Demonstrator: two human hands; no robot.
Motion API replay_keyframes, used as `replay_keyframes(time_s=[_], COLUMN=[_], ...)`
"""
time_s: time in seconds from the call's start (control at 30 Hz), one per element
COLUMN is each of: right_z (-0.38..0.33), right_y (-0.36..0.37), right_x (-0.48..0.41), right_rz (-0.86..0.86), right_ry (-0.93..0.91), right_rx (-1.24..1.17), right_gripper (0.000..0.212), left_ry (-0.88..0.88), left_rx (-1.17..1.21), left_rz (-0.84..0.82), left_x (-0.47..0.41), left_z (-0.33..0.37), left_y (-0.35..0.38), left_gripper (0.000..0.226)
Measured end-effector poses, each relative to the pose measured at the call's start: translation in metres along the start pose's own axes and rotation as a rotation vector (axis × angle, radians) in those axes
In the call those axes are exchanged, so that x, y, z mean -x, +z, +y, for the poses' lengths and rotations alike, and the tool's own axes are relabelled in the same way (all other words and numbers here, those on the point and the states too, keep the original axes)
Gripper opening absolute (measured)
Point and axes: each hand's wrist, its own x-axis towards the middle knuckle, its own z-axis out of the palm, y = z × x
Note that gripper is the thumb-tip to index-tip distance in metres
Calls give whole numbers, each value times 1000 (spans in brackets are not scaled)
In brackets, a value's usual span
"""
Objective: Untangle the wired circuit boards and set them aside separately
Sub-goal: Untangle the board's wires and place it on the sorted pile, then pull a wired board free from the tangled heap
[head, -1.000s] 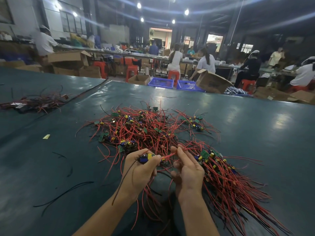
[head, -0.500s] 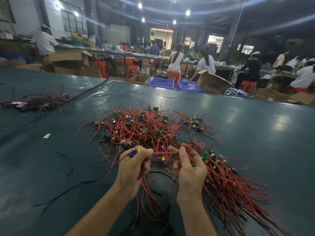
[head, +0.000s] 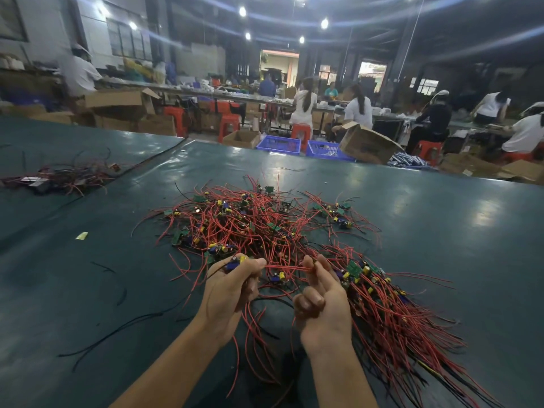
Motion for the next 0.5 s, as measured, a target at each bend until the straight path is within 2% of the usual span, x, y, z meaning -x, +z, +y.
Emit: replay_keyframes(time_s=[0.2, 0.3, 0.4, 0.5], right_z=[-6, -6, -7, -10], right_y=[-1, -2, -2, -6], right_x=[0, 0, 3, 3], right_rz=[8, -7, -85, -131], right_ry=[-130, -133, -137, -149], right_rx=[81, 109, 128, 67], right_gripper=[19, 17, 9, 44], left_ry=[42, -35, -123, -147], left_rx=[-159, -4, 129, 149], left_rz=[128, 133, 174, 176], left_x=[-2, -2, -4, -6], left_z=[0, 0, 3, 7], left_y=[0, 0, -3, -5], left_gripper=[19, 12, 14, 26])
